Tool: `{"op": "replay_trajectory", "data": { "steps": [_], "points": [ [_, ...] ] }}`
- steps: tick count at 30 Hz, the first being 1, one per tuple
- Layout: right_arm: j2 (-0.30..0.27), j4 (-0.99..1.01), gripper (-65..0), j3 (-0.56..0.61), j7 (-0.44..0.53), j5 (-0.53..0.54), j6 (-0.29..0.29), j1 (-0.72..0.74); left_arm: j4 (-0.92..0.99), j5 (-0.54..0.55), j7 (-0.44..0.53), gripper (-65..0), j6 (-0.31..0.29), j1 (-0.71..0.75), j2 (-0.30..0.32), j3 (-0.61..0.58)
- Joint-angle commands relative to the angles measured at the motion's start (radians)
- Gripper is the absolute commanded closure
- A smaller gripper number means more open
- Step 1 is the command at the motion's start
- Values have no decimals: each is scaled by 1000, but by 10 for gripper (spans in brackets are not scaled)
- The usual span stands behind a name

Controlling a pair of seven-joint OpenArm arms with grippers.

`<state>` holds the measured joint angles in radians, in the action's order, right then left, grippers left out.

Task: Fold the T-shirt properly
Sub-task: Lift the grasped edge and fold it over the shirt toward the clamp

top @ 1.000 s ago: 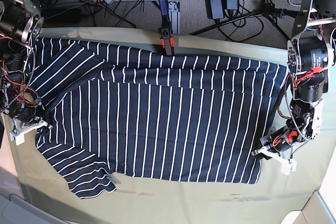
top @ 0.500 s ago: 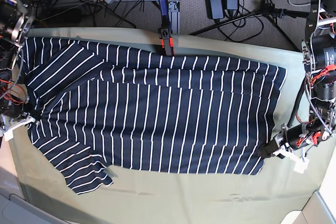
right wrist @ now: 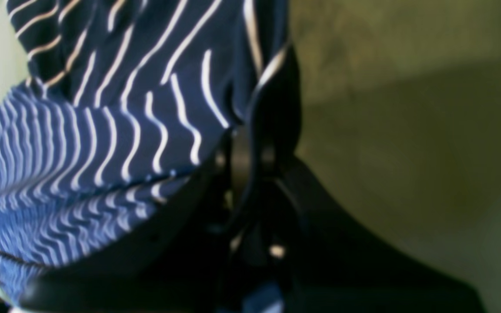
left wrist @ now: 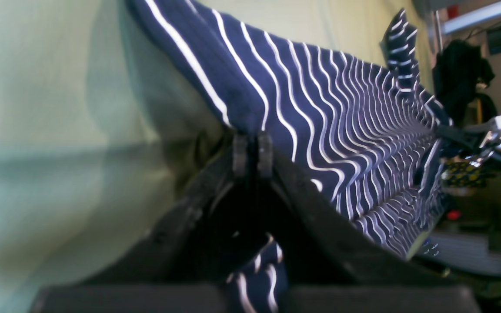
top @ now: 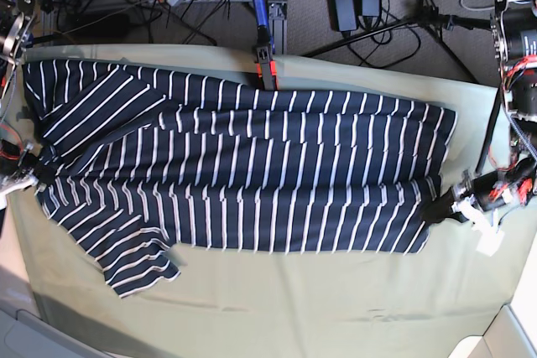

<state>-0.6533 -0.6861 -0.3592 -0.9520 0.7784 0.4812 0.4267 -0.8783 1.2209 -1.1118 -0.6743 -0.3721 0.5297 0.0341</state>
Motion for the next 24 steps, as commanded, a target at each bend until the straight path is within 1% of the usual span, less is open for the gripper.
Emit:
{"op": "replay_trajectory", "data": {
  "steps": [1,5,8,13,18,24],
  "points": [
    [-34,-28,0,-5,15,4,44,0,-32,18,15,0,-24,-13,29,6],
    [-34,-111,0,-5,15,8,43,-99,-87,19,8,0,-24,41,48,6],
    [-34,-191,0,-9,15,7,43,-178,-125,43,3,0,-24,82,61,6],
    [-34,-304,0,-19,15,7,43,-272,-166,63,-15,0,-24,122,71,6],
    [-34,-373,0,-43,15,6,43,-339,-198,74,-37,0,-24,153,79,6],
    [-34,-384,0,-47,16,-11,43,-364,-201,85,-37,0,-24,182,97,6]
  ]
}}
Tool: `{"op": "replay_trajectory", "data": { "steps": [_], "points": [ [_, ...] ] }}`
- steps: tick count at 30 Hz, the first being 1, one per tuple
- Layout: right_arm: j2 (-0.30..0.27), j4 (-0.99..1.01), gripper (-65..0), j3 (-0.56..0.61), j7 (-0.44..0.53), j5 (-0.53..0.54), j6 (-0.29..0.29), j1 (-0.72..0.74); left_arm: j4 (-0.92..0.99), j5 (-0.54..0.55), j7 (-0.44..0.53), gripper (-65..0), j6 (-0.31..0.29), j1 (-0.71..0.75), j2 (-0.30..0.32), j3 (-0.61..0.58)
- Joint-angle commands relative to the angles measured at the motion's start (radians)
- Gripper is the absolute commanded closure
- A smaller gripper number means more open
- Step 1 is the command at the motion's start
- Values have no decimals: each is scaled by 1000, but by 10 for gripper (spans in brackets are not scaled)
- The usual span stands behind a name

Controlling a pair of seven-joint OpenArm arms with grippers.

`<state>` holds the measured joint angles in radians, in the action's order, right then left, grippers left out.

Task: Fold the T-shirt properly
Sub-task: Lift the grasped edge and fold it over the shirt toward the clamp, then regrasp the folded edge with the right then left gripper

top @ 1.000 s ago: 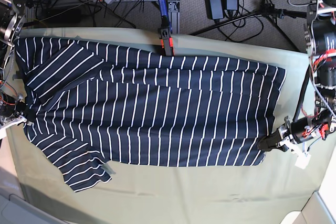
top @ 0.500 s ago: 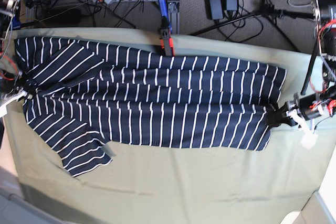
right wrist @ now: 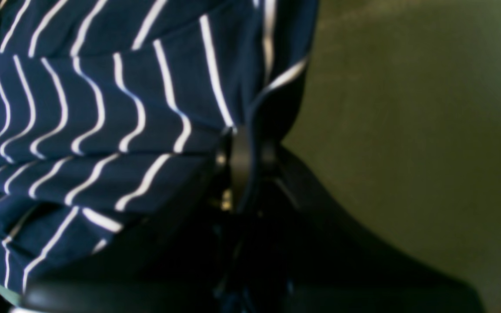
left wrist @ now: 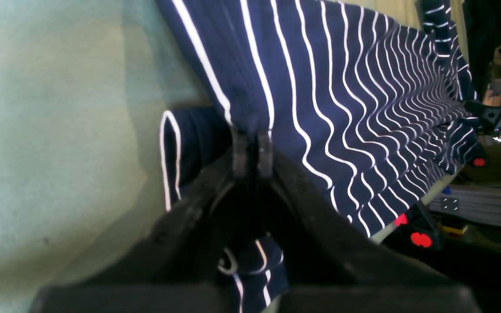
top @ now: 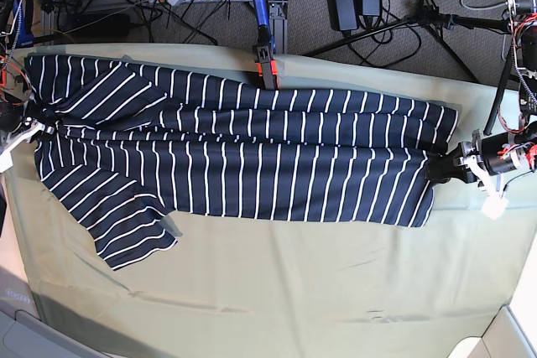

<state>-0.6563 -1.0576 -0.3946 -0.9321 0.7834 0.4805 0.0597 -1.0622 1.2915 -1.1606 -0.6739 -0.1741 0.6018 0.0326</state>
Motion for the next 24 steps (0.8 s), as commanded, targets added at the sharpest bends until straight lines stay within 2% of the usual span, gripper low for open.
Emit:
{"op": "replay_trajectory", "data": {
  "steps": [1,4,5,6,7,9,10,11,14,19,24],
  "points": [
    [-30,-12,0,-12,-3,-17,43,2,-17,14,13,0,-24,-11,25,8],
    [-28,-12,0,-12,1,-24,43,-2,-17,13,29,0,-24,-5,25,8],
    [-27,-12,0,-12,1,-26,43,-2,-17,14,36,-18,-24,-5,25,8],
    [-28,-12,0,-12,1,-27,43,-2,-17,14,41,-67,-24,-6,25,8],
    [-28,-12,-51,-12,1,-37,42,-2,-17,14,43,-114,-24,-5,25,8],
    [-28,-12,-244,-12,1,-46,40,-2,-17,14,42,-187,-24,-5,25,8],
    [-28,-12,-321,-12,4,-46,40,-2,-17,14,42,-210,-24,-5,25,8],
    [-29,-14,-368,-13,11,-47,40,-1,-17,14,42,-220,-24,-5,25,8],
    [-28,-36,-382,-61,18,-46,40,1,-26,14,41,-222,-24,-5,25,8],
    [-32,-122,-382,-224,46,-46,40,4,-97,14,34,-222,-24,-5,31,8],
    [-64,-122,-382,-237,62,-71,40,76,-209,10,27,-222,-24,-5,32,8]
  ]
}}
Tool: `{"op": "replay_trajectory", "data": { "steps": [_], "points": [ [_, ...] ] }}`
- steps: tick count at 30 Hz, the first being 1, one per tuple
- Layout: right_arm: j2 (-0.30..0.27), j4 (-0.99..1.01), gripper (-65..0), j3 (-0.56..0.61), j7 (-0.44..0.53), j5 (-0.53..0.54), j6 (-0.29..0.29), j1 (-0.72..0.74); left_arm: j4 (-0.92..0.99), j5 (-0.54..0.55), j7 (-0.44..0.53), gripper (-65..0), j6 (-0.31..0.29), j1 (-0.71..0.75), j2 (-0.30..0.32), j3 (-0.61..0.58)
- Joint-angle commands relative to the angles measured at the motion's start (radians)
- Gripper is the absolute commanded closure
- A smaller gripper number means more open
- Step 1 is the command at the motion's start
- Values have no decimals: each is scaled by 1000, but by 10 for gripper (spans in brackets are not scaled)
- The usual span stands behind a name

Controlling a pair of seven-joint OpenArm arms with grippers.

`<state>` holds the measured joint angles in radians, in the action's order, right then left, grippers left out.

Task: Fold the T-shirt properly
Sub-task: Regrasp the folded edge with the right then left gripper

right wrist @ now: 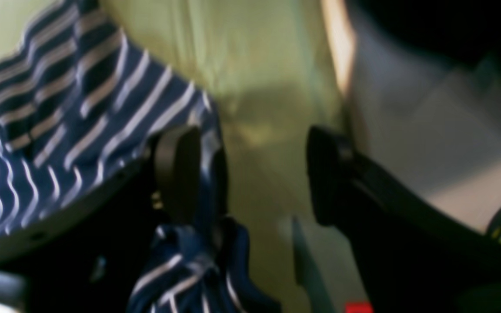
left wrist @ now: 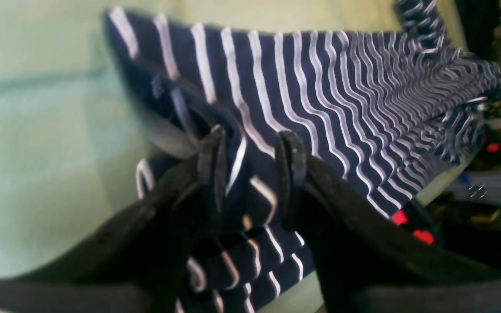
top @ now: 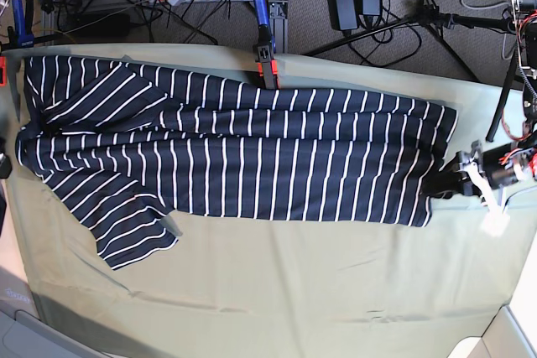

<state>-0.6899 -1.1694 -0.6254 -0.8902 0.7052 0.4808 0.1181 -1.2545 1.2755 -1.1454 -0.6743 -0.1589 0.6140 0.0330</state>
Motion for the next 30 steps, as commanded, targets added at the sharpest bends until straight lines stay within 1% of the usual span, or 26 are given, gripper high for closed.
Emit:
{"op": "replay_trajectory", "data": {
  "steps": [1,3,5,10,13,16,18,21,24,30],
  "points": [
    [-30,-2,-382,-2,24,-2,40,42,-40,26,11,-222,-24,-21,20,8],
    [-29,21,-382,12,36,-9,40,89,-84,23,10,-222,-24,-21,20,8],
    [-27,59,-382,41,70,-19,40,135,-127,10,4,-222,-24,-20,20,8],
    [-15,188,-382,185,183,-113,39,262,-192,-20,4,-222,-24,-19,21,8],
    [21,275,-382,269,203,-171,39,335,-192,-18,4,-222,-24,-14,20,8],
    [64,370,-382,320,230,-186,39,381,-192,-15,4,-222,-24,-6,20,8],
    [93,424,-382,336,258,-192,39,397,-192,-15,4,-222,-24,-6,21,8],
    [137,467,-382,338,288,-233,39,405,-192,-15,4,-222,-24,-6,21,8],
    [179,470,-382,338,287,-272,40,405,-192,-15,4,-222,-24,-6,21,8],
    [241,453,-382,338,257,-275,40,405,-192,-15,5,-222,-24,-6,21,8]
  ]
}}
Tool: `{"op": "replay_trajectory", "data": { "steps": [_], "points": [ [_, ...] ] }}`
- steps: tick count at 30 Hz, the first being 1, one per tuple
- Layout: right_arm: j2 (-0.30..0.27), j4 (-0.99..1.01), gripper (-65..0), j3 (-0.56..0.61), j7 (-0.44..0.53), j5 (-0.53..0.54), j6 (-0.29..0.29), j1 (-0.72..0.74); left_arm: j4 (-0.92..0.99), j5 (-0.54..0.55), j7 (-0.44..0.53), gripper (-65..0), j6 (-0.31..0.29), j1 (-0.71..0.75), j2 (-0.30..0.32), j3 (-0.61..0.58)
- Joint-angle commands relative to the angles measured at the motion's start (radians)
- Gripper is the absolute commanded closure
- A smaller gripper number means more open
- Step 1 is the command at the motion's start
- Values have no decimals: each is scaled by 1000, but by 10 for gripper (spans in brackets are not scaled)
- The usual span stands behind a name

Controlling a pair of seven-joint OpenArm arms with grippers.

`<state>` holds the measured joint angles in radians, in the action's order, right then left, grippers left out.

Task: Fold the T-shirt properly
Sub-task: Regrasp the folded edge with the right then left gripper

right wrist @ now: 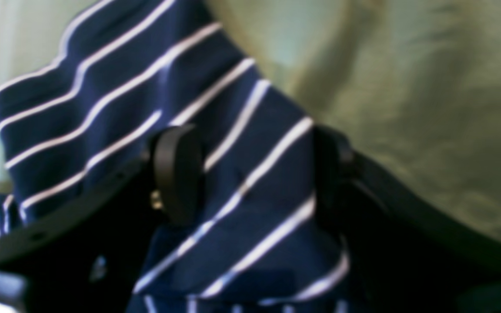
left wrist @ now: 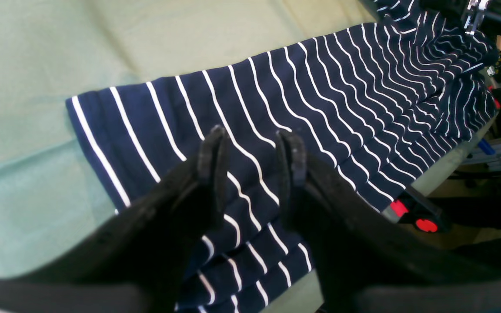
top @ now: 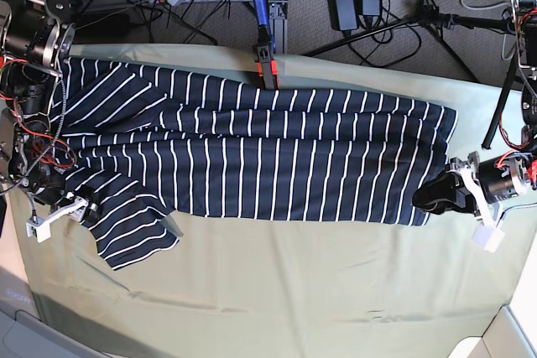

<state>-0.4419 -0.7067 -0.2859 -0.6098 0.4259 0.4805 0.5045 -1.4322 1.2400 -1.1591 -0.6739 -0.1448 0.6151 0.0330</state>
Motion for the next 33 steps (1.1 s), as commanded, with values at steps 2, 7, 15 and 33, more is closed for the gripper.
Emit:
{"op": "replay_trajectory", "data": {
  "steps": [2,7,15,33],
  "points": [
    [5,-25,-382,-2,-41,5,40,19,-14,20,19,-222,-24,-21,19,8],
    [8,-81,-382,-2,-95,39,41,19,-14,20,23,-222,-24,-21,19,8],
    [8,-121,-312,-2,-138,72,41,19,-14,18,26,-222,-24,-21,19,8],
    [8,-121,0,-2,-127,72,41,18,227,-387,386,-229,-11,-47,-54,8]
  ]
}}
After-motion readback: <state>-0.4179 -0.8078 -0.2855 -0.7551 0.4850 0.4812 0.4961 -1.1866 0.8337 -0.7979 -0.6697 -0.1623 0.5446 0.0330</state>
